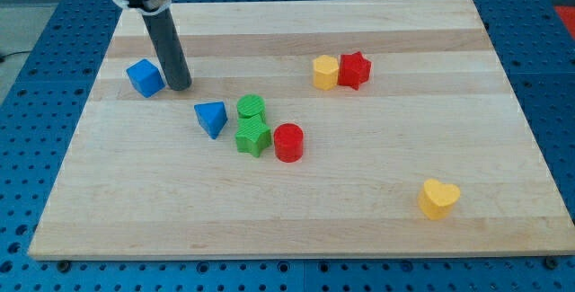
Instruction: Move the blue cube above to the green circle
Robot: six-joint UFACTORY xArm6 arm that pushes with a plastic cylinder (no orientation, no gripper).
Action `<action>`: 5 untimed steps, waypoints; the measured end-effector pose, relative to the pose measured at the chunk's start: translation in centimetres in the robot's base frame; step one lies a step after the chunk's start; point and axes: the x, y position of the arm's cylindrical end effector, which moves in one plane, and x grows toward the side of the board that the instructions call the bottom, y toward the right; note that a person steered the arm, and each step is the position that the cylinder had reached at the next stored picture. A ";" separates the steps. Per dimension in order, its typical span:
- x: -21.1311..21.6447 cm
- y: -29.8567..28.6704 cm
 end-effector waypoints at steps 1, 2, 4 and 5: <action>-4.0 0.0; -8.0 -6.4; -5.4 -12.7; 0.2 -11.5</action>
